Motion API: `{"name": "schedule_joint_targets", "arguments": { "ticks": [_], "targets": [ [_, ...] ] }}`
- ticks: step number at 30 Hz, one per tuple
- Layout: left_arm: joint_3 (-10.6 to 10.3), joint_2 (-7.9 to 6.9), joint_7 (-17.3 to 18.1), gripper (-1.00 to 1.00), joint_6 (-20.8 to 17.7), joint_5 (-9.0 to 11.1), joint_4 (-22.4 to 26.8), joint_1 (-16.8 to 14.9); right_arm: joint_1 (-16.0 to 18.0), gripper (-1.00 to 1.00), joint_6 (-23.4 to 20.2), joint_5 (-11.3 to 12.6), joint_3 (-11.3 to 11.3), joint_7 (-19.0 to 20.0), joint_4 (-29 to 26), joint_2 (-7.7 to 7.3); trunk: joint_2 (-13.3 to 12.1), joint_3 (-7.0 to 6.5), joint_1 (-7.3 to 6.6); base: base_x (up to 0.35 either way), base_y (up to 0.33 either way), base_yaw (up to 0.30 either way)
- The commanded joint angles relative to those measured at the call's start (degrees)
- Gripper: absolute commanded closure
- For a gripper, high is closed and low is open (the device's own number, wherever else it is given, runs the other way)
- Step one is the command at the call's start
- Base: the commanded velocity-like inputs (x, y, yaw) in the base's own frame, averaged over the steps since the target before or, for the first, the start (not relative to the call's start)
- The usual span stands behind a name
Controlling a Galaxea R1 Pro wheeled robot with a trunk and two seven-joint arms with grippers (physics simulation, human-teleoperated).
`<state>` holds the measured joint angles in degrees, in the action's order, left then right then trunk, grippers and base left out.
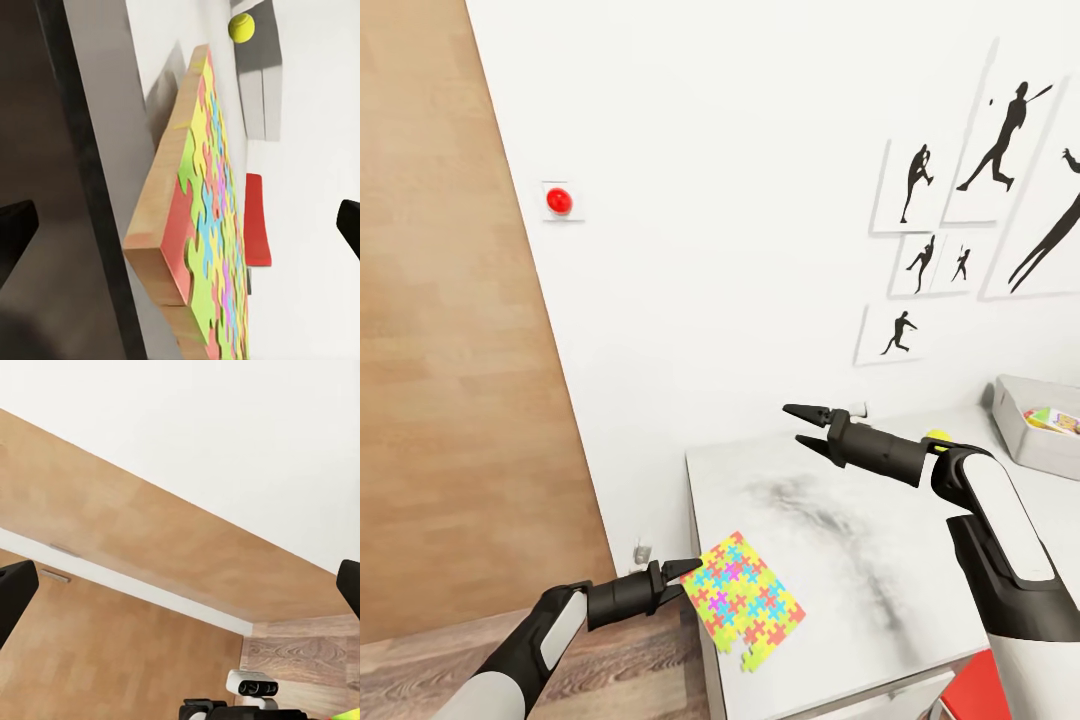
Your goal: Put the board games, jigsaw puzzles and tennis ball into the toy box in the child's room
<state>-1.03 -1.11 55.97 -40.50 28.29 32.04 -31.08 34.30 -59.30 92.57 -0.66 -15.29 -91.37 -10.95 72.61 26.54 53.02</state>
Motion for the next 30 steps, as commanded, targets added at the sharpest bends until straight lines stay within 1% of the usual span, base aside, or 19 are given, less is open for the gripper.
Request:
{"name": "schedule_joint_targets", "arguments": {
  "ticks": [1,20,21,30],
  "targets": [
    [-0.1,-0.03,0.0,-1.0,-0.4,0.3,0.0,0.0,0.1,-1.0,0.0,0.6,-0.1,-0.6,0.0,-0.03,0.0,0.06,0.0,0.004,-0.006,0.0],
    [-0.1,-0.12,0.0,-1.0,-0.4,0.3,-0.2,0.0,0.0,-1.0,0.0,0.6,-0.1,-0.6,0.0,-0.02,0.0,0.06,0.0,0.0,-0.001,0.0],
    [-0.1,-0.12,0.0,1.0,-0.4,0.3,-0.2,0.0,0.0,-1.0,0.0,0.6,-0.1,-0.6,0.0,-0.03,0.0,0.06,0.0,0.0,0.0,0.0],
    [-0.1,0.01,0.4,1.0,-0.4,0.4,-0.1,0.0,0.1,-1.0,0.0,0.6,0.0,-0.6,0.0,-0.03,0.0,0.06,0.0,0.0,0.0,0.0]
  ]
}}
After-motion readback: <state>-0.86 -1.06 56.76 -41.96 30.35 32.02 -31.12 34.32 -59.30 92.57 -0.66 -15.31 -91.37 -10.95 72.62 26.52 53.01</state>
